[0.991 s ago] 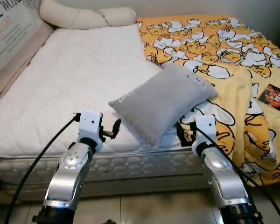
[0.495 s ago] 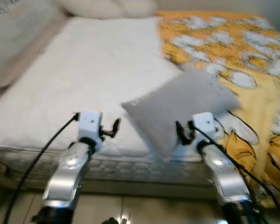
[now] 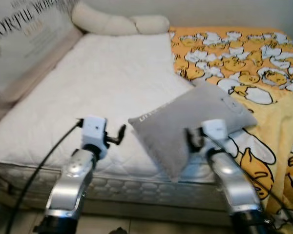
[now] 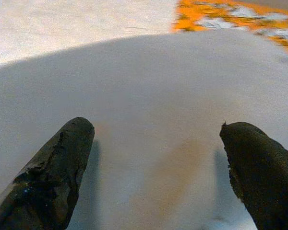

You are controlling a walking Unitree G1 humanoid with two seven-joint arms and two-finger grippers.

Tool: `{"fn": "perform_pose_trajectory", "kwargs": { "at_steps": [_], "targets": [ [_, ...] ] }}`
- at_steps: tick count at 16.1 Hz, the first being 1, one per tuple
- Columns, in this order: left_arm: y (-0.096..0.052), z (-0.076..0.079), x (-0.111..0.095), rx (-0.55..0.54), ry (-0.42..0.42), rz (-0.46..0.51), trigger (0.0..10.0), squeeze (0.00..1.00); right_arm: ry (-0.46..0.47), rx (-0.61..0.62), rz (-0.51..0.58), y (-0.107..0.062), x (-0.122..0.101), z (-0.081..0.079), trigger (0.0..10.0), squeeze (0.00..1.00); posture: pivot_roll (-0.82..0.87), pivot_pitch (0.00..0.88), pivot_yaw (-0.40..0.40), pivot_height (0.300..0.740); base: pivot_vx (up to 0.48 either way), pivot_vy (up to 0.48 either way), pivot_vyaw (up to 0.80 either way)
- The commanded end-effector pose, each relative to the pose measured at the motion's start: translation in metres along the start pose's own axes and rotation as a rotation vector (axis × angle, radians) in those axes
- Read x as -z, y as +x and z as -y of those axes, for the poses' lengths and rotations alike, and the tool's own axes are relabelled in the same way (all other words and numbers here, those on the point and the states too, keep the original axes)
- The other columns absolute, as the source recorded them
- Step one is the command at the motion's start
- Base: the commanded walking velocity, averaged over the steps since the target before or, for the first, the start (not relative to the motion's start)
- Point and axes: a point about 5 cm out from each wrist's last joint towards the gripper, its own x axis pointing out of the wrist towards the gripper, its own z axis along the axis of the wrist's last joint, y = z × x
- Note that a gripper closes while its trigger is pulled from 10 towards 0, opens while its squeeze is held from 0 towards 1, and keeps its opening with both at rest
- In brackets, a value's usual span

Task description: Clean up the room

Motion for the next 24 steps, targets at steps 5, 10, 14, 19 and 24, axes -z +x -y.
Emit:
{"fn": "perform_pose_trajectory", "kwargs": {
  "at_steps": [5,10,14,19,24],
  "targets": [
    [0.003,0.005,-0.004,0.021,0.003,0.010,10.0,0.00,0.001,0.030,0.003,-0.001,-0.001,0.010,10.0,0.00,0.04,0.000,0.036,0.740,0.304,0.000,0.00],
    [0.003,0.005,-0.004,0.023,-0.001,0.010,10.0,0.00,0.004,0.035,0.006,0.000,-0.002,0.012,10.0,0.00,0.04,0.000,0.037,0.740,0.303,0.000,0.00],
    [0.004,0.007,-0.004,0.027,-0.010,0.018,10.0,0.00,0.055,0.075,0.014,-0.001,-0.005,0.018,10.0,0.00,0.04,0.000,0.035,0.740,0.130,0.000,0.00],
    [0.019,0.022,-0.005,0.124,-0.107,0.006,10.0,0.00,0.191,0.293,0.006,-0.005,-0.004,0.058,10.0,0.00,0.02,0.000,0.017,0.740,0.000,0.000,0.00],
    [0.056,0.037,-0.024,0.244,0.001,0.060,10.0,0.00,0.389,0.547,-0.022,-0.018,0.007,0.089,10.0,0.00,-0.01,0.000,0.026,0.740,0.000,0.000,0.00]
  ]
}}
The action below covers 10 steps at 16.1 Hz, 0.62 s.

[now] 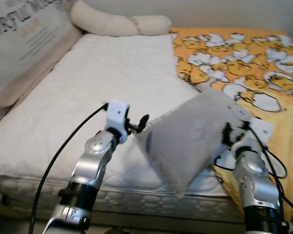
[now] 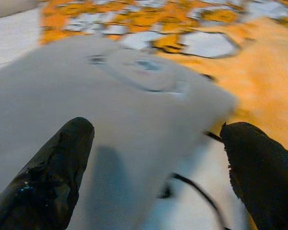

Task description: Clean up the room

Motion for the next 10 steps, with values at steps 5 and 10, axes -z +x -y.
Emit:
{"fn": "perform_pose_trajectory", "kwargs": {
  "at_steps": [5,10],
  "targets": [
    [-0.005,0.011,0.003,0.126,0.006,-0.002,10.0,0.00,0.235,-0.090,-0.204,0.003,0.018,-0.007,10.0,0.00,-0.01,0.000,0.034,0.740,0.000,0.000,0.00],
    [-0.014,0.020,0.005,0.194,0.026,0.018,10.0,0.00,0.498,-0.227,-0.319,0.009,0.025,-0.038,10.0,0.00,0.02,0.000,0.041,0.740,0.000,0.000,0.00]
  ]
}}
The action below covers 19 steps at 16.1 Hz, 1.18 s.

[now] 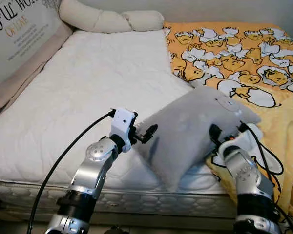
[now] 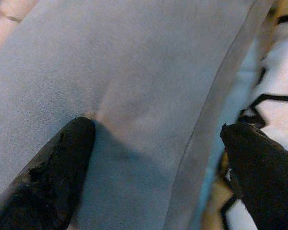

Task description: Clean up the room

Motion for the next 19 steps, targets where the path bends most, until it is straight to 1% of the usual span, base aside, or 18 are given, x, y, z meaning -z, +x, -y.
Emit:
{"fn": "perform_pose_trajectory", "kwargs": {
  "at_steps": [1,2,4,5,6,7,9,10,11,14,16,19],
  "targets": [
    [-0.001,0.003,-0.005,0.021,0.021,0.018,10.0,0.00,0.026,-0.042,-0.058,0.002,0.011,-0.006,10.0,0.00,0.03,0.000,0.043,0.740,0.000,0.000,0.00],
    [-0.005,0.002,-0.005,0.019,0.036,0.025,10.0,0.00,0.050,-0.055,-0.090,0.005,0.017,-0.007,10.0,0.00,0.04,0.000,0.048,0.740,0.000,0.000,0.00],
    [-0.009,0.002,-0.005,0.023,0.040,0.025,10.0,0.00,0.079,-0.061,-0.112,0.007,0.021,-0.006,10.0,0.00,0.05,0.000,0.053,0.740,0.000,0.000,0.00],
    [-0.011,0.002,-0.005,0.022,0.038,0.025,10.0,0.00,0.089,-0.072,-0.117,0.006,0.022,-0.006,5.7,0.00,0.05,0.000,0.057,0.740,0.000,0.000,0.00],
    [-0.014,0.002,-0.004,0.022,0.033,0.021,10.0,0.00,0.099,-0.092,-0.128,0.006,0.024,-0.008,3.1,0.00,0.05,0.000,0.063,0.740,0.000,0.000,0.00],
    [-0.019,0.002,-0.002,0.031,0.021,0.010,10.0,0.00,0.085,-0.130,-0.190,0.004,0.032,-0.010,0.0,0.00,0.05,0.000,0.066,0.740,0.000,0.000,0.00],
    [-0.022,0.004,-0.001,0.042,0.012,0.001,10.0,0.00,0.062,-0.154,-0.266,0.002,0.041,-0.009,0.0,0.00,0.05,0.000,0.066,0.740,0.000,0.000,0.00],
    [-0.023,0.005,-0.001,0.044,0.011,-0.001,10.0,0.00,0.082,-0.169,-0.298,0.002,0.045,-0.010,0.0,0.00,0.06,0.000,0.064,0.740,0.000,0.000,0.00],
    [-0.023,0.005,-0.001,0.043,0.011,-0.001,10.0,0.00,0.105,-0.175,-0.306,0.003,0.046,-0.010,0.0,0.00,0.06,0.000,0.066,0.740,0.000,0.000,0.00],
    [-0.022,0.010,-0.001,0.037,0.008,0.003,10.0,0.00,0.102,-0.187,-0.314,0.005,0.044,-0.008,0.0,0.00,0.07,0.000,0.040,0.740,0.000,0.000,0.00],
    [-0.025,0.012,0.000,0.016,0.001,0.002,10.0,0.00,0.047,-0.182,-0.321,0.005,0.043,-0.007,0.0,0.00,0.08,0.000,0.020,0.740,0.000,0.000,0.00],
    [-0.028,0.011,0.001,0.007,-0.005,-0.005,10.0,0.00,0.040,-0.163,-0.321,0.006,0.042,-0.004,0.0,0.00,0.07,0.000,0.017,0.740,0.000,0.000,0.00]
  ]
}}
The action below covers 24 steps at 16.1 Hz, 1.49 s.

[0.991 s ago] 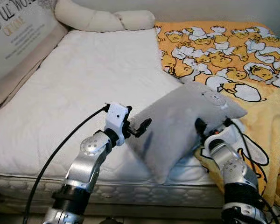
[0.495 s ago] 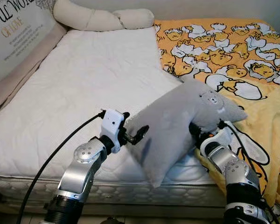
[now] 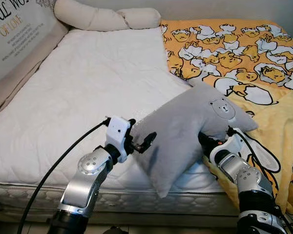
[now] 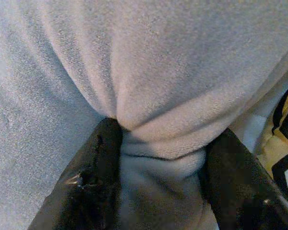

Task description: Clean up the room

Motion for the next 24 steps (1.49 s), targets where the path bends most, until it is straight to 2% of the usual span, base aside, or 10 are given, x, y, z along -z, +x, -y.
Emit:
{"fn": "perform_pose_trajectory", "kwargs": {
  "at_steps": [1,5,9,13,16,17,18,19,22,24],
  "targets": [
    [-0.002,-0.001,-0.003,-0.007,0.011,-0.001,10.0,0.00,-0.012,0.007,-0.083,0.005,0.016,-0.003,0.0,0.00,0.08,0.000,0.017,0.740,0.000,0.000,0.00],
    [-0.005,0.001,-0.002,-0.006,0.006,-0.009,10.0,0.00,-0.012,0.013,-0.076,0.006,0.014,-0.003,0.0,0.00,0.09,0.000,0.023,0.740,0.000,0.000,0.00],
    [-0.011,0.004,0.006,0.069,0.026,-0.078,10.0,0.00,-0.017,0.017,-0.070,0.007,0.011,-0.003,0.0,0.00,0.09,0.000,0.020,0.740,0.000,0.000,0.00],
    [-0.017,-0.003,0.009,0.075,0.038,-0.113,10.0,0.00,-0.068,-0.018,-0.023,0.007,-0.005,-0.013,0.0,0.00,0.08,0.000,0.026,0.740,0.000,0.000,0.00],
    [-0.023,-0.012,0.005,0.058,0.045,-0.110,10.0,0.00,-0.144,-0.088,0.025,0.009,-0.021,-0.036,0.0,0.00,0.07,0.000,0.039,0.740,0.000,0.000,0.00],
    [-0.029,-0.024,-0.003,-0.018,0.028,-0.069,10.0,0.00,-0.228,-0.125,0.116,0.010,-0.040,-0.060,0.0,0.00,0.07,0.000,0.039,0.740,0.000,0.000,0.00],
    [-0.033,-0.030,-0.005,-0.052,0.002,-0.050,10.0,0.32,-0.255,-0.156,0.149,0.011,-0.046,-0.073,0.0,0.00,0.07,0.000,0.041,0.740,0.000,0.000,0.00],
    [-0.039,-0.035,-0.008,-0.079,-0.018,-0.031,10.0,1.00,-0.266,-0.207,0.179,0.011,-0.052,-0.090,0.0,0.00,0.07,0.000,0.041,0.740,0.000,0.000,0.00],
    [-0.056,-0.053,-0.017,-0.154,-0.044,0.021,10.0,1.00,-0.340,-0.334,0.204,0.009,-0.057,-0.137,0.0,0.00,0.09,0.000,0.022,0.740,0.000,0.000,0.00],
    [-0.065,-0.064,-0.025,-0.195,-0.059,0.057,10.0,1.00,-0.356,-0.377,0.210,0.007,-0.058,-0.154,0.0,0.00,0.10,0.000,0.016,0.740,0.000,0.000,0.00]
  ]
}}
